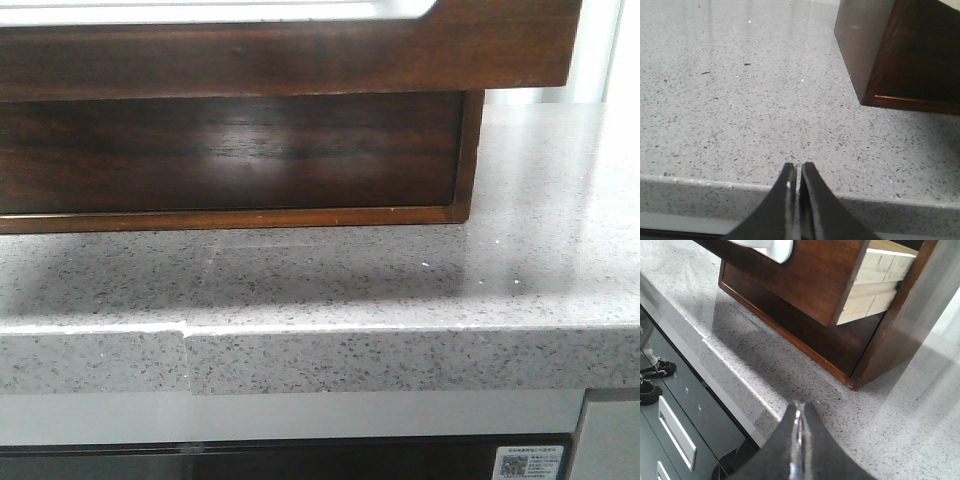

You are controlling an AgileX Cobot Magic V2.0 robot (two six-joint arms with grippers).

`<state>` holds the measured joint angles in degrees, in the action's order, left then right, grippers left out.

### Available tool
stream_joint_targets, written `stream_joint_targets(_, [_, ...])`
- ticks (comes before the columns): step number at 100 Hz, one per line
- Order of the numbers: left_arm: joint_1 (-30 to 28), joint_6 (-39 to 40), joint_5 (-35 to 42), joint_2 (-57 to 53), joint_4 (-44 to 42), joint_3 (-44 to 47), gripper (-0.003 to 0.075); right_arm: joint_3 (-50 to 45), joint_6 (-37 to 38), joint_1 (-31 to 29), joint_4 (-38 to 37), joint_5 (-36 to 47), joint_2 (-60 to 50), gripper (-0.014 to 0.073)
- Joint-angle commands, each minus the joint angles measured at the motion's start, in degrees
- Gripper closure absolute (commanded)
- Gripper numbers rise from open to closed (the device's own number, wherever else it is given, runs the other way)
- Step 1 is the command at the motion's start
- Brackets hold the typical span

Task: Put scissors in drawer with both arms

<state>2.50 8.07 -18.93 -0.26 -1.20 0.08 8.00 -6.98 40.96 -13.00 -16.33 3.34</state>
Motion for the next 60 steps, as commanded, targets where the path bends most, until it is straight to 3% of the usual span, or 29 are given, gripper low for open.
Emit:
stream_joint_targets(1, [-0.13,0.02,3.18,-1.60,-0.05,1.17,0.0742,1.56,-0.12,0.13,-0.09,4.82,0.70,0.0656])
stream_joint_targets(19, [-0.13,0.02,3.18,-1.60,-0.05,1.17,0.0742,1.46,-0.12,0.13,-0.70,4.92,0.70,0.0656])
stream_joint_targets(33, [-0.13,0.02,3.18,-1.60,-0.05,1.17,0.0742,-0.35,0.17,-0.47,-2.83,10.23,0.70,0.0656])
stream_joint_targets(52, [-0.13,0.02,3.18,-1.60,-0.05,1.17,0.0742,-5.01,16.25,-7.40,-6.47,20.84,0.96,0.0656])
stream_joint_targets(60, [-0.13,0.02,3.18,-1.60,-0.05,1.17,0.0742,-7.01,19.42,-12.49,-7.10,27.19,0.96,0.0656])
